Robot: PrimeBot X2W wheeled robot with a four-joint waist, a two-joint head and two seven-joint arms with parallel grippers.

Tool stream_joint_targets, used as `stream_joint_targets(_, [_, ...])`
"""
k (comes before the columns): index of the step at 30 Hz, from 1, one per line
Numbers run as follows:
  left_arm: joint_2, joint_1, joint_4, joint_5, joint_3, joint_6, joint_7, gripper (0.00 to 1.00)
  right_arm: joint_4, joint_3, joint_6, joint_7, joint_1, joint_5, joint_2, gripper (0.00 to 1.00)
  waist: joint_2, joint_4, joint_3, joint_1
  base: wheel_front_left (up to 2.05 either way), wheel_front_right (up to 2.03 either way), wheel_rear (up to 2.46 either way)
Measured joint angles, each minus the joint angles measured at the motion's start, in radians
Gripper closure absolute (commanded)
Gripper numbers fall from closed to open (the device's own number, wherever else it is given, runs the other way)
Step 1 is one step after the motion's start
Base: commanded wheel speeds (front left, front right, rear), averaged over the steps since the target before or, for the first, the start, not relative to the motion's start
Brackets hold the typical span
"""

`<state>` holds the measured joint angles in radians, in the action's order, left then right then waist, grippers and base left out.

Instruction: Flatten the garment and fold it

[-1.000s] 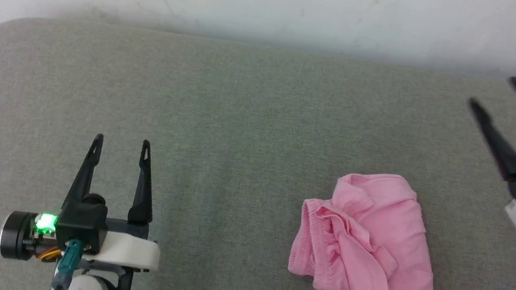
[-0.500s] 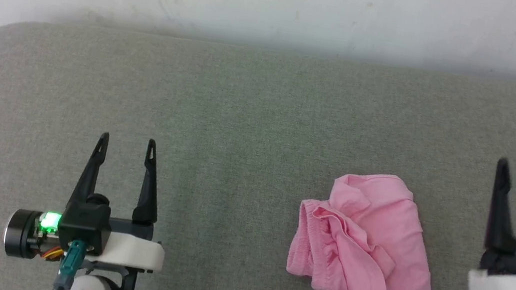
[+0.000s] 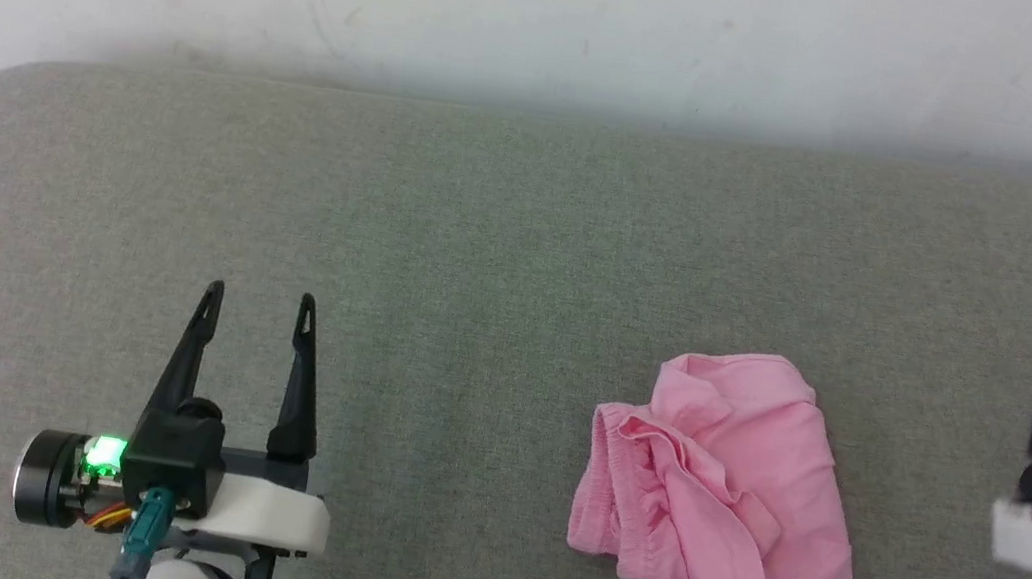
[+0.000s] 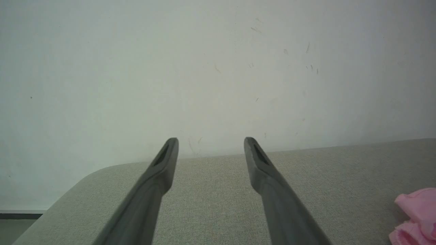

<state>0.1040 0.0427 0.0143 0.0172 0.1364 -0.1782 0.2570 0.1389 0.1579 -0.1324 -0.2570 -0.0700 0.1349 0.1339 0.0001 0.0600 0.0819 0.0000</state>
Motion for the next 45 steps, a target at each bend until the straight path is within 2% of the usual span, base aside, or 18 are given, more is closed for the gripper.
stream_joint_targets(2, [0.000,0.000,0.000,0.000,-0.001,0.000,0.000,0.00,0.001,-0.020,0.000,0.012,-0.054,0.005,0.059,0.00,0.0000,0.000,-0.003,0.0000,0.00,0.00,0.00])
stream_joint_targets(5, [-0.002,0.000,-0.001,0.000,-0.001,0.001,0.000,0.00,-0.005,-0.075,0.000,0.121,-0.135,0.045,0.143,0.00,0.0000,0.003,-0.005,0.0000,0.00,0.00,0.00])
stream_joint_targets(8, [-0.005,-0.001,0.000,0.000,-0.003,0.002,0.000,0.00,-0.030,-0.172,0.000,0.304,-0.202,0.125,0.245,0.00,0.0000,0.008,-0.004,0.0000,0.00,0.00,0.00])
stream_joint_targets(14, [-0.009,-0.001,0.002,0.000,-0.008,0.002,0.000,0.00,-0.079,-0.396,0.000,0.713,-0.282,0.363,0.484,0.00,0.0000,0.021,0.011,0.0000,0.00,0.00,0.00])
stream_joint_targets(17, [-0.010,0.000,0.005,0.000,-0.010,0.002,0.000,0.00,-0.099,-0.495,0.000,0.872,-0.308,0.508,0.565,0.00,0.0000,0.026,0.023,0.0000,0.00,0.00,0.00])
stream_joint_targets(20, [-0.013,0.000,0.009,0.000,-0.010,0.002,0.000,0.00,-0.129,-0.580,0.000,0.978,-0.335,0.602,0.621,0.00,0.0000,0.032,0.038,0.0000,0.00,0.00,0.00])
stream_joint_targets(23, [-0.017,0.005,0.013,0.000,-0.010,0.001,0.000,0.00,-0.174,-0.628,0.000,1.023,-0.364,0.665,0.622,0.00,0.0000,0.038,0.059,0.0000,0.00,0.00,0.00])
stream_joint_targets(27, [-0.023,0.031,0.017,0.000,-0.005,0.002,0.000,0.00,-0.258,-0.678,0.000,1.028,-0.413,0.694,0.582,0.00,0.0000,0.047,0.094,0.0001,0.00,0.00,0.00])
stream_joint_targets(32, [-0.032,0.053,0.018,0.000,-0.001,0.001,0.000,0.00,-0.379,-0.744,0.000,0.992,-0.423,0.712,0.513,0.00,0.0000,0.063,0.135,0.0002,0.00,0.00,0.00])
stream_joint_targets(37, [-0.034,0.068,0.018,0.000,-0.003,0.001,0.000,0.00,-0.454,-0.806,-0.001,0.937,-0.432,0.717,0.500,0.00,0.0000,0.082,0.162,-0.0002,0.00,0.00,0.00])
stream_joint_targets(38, [-0.034,0.068,0.018,0.000,-0.003,0.001,0.000,0.00,-0.459,-0.814,-0.001,0.926,-0.438,0.724,0.501,0.09,0.0000,0.084,0.165,-0.0002,0.00,0.00,0.00])
stream_joint_targets(39, [-0.034,0.068,0.018,0.000,-0.005,0.001,0.000,0.00,-0.463,-0.822,-0.001,0.905,-0.443,0.725,0.502,1.00,0.0000,0.085,0.167,-0.0001,0.00,0.00,0.00])
stream_joint_targets(45, [-0.031,0.066,0.017,0.000,-0.017,0.000,0.000,0.00,-0.468,-0.883,-0.001,0.794,-0.476,0.737,0.507,1.00,0.0000,0.063,0.156,0.0001,0.00,0.00,0.00])
